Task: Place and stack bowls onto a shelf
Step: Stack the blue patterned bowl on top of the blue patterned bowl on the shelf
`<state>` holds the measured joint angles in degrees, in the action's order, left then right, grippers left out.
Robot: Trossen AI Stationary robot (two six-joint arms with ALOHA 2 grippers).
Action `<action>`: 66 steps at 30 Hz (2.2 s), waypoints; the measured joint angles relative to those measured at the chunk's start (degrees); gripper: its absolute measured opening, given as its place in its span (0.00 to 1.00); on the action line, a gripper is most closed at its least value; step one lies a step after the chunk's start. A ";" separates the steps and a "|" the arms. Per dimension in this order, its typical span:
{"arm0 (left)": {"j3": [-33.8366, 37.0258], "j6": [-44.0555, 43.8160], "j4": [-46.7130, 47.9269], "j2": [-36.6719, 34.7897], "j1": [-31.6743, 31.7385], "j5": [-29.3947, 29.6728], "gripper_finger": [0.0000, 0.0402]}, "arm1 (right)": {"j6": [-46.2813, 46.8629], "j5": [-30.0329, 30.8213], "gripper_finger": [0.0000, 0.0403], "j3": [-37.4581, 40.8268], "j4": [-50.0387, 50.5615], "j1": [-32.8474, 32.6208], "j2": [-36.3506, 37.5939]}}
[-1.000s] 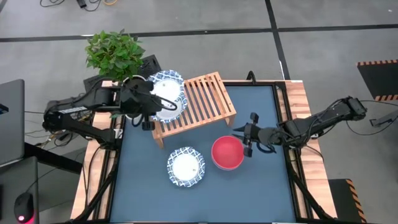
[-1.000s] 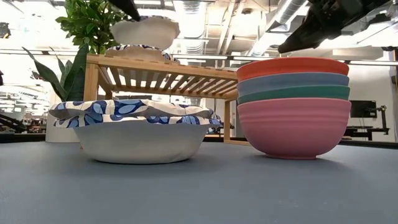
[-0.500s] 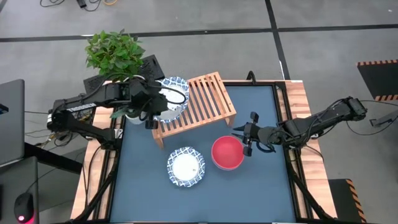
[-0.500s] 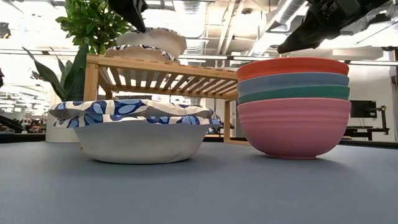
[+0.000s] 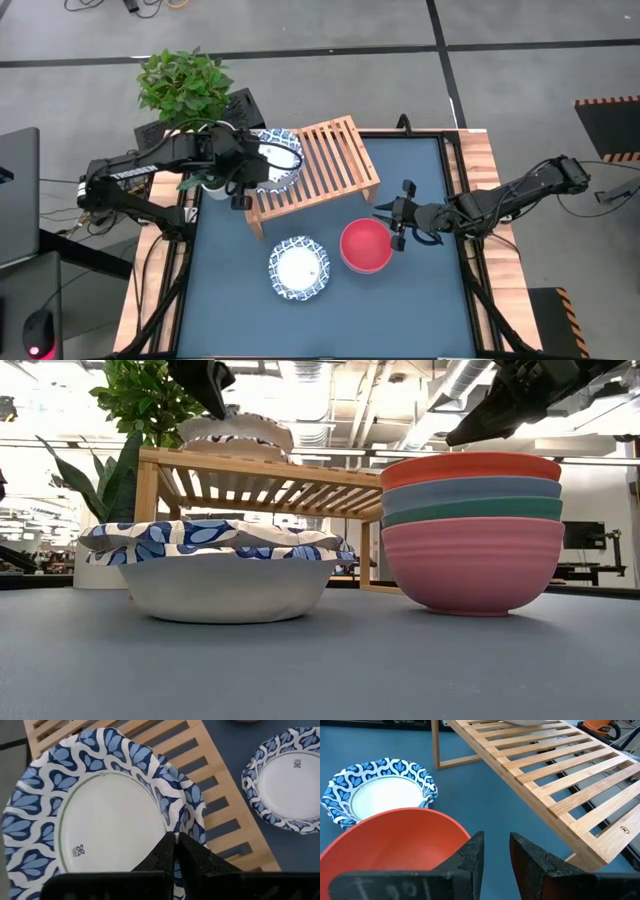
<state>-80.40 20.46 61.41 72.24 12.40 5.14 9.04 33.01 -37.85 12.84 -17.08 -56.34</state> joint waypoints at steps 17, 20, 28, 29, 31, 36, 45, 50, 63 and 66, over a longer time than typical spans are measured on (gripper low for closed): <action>0.07 -0.22 -1.85 2.52 -0.02 -1.74 0.00 | 0.11 -0.02 0.29 0.00 0.17 -0.01 -0.01; 0.07 -0.20 -1.49 3.79 -0.02 -1.19 0.00 | 0.11 -0.03 0.29 0.00 0.10 -0.11 -0.02; 0.07 -1.24 -0.33 3.60 -0.02 -1.28 0.05 | 0.10 -0.59 0.29 0.00 0.10 -0.15 0.00; 0.07 -1.52 -0.16 3.47 -0.02 -1.34 0.07 | 0.09 -0.61 0.29 0.00 0.11 -0.15 -0.01; 0.06 -1.54 0.12 3.38 -0.04 -1.45 0.12 | 0.09 -0.59 0.29 0.00 0.11 -0.15 -0.02; 0.04 -1.60 0.35 3.90 -0.04 0.84 0.27 | 0.07 -0.61 0.29 0.00 0.07 -0.13 0.00; -6.72 -5.29 4.72 2.78 -2.11 2.77 0.42 | -0.50 -0.63 0.29 0.00 -0.04 -0.13 -0.02; -9.86 -8.38 4.52 2.37 -4.85 0.60 0.42 | -0.48 -0.63 0.29 0.00 -0.33 -0.13 -0.01; -9.01 -20.69 4.26 2.81 -22.40 -1.30 0.42 | -0.46 -3.45 0.29 0.00 -4.60 -0.13 -0.02; -9.01 -23.94 4.25 2.83 -27.33 1.48 0.42 | -0.46 -3.39 0.29 0.00 -5.80 -0.13 -0.02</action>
<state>-89.41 -3.49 65.66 75.07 -14.93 6.61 8.58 29.63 -37.85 7.04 -17.21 -56.36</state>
